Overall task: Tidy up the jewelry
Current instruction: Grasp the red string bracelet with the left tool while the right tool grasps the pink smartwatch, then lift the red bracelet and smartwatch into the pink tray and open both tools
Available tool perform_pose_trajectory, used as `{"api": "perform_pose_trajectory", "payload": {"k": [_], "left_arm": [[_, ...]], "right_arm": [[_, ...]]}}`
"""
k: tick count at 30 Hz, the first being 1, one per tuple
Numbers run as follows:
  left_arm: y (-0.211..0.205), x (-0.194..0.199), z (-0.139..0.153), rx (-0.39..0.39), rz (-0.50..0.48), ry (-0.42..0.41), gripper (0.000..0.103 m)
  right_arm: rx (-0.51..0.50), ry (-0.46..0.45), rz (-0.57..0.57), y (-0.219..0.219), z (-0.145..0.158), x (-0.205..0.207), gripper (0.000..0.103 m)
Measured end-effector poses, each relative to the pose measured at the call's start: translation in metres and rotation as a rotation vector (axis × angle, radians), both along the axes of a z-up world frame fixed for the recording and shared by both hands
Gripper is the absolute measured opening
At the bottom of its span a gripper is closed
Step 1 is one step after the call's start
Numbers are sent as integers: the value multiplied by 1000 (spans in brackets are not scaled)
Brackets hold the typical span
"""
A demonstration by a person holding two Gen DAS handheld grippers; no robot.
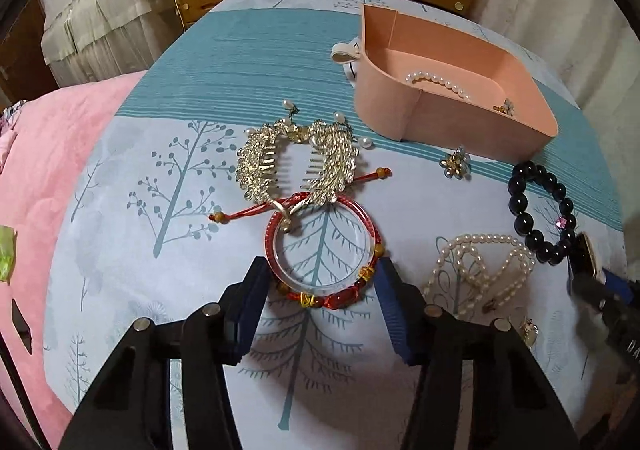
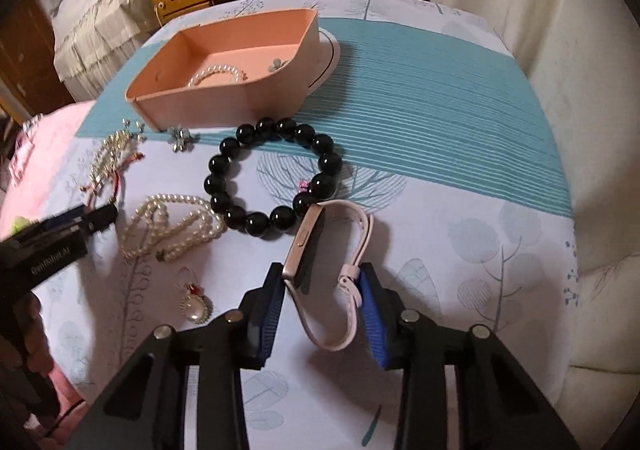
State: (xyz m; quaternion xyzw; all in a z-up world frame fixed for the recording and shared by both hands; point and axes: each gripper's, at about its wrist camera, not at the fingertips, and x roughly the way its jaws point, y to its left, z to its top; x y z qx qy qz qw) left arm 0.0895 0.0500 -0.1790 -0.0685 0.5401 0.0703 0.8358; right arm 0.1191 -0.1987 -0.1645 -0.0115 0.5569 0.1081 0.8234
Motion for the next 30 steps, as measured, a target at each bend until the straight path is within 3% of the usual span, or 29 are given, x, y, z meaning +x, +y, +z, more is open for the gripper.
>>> {"api": "perform_pose_trajectory", "payload": {"k": [10,19,30], "left_arm": [[-10,-23,22,-58,-40,23,51],[-3,-23,68,-127,-23,-29,51],[3,13,130,-179,-57,-202,51]], "right_arm": [[73,-81,10,-2,32,18,37],[119,-148,114,19,54,25,37],[141,-261,210,45,82,42,37]]}}
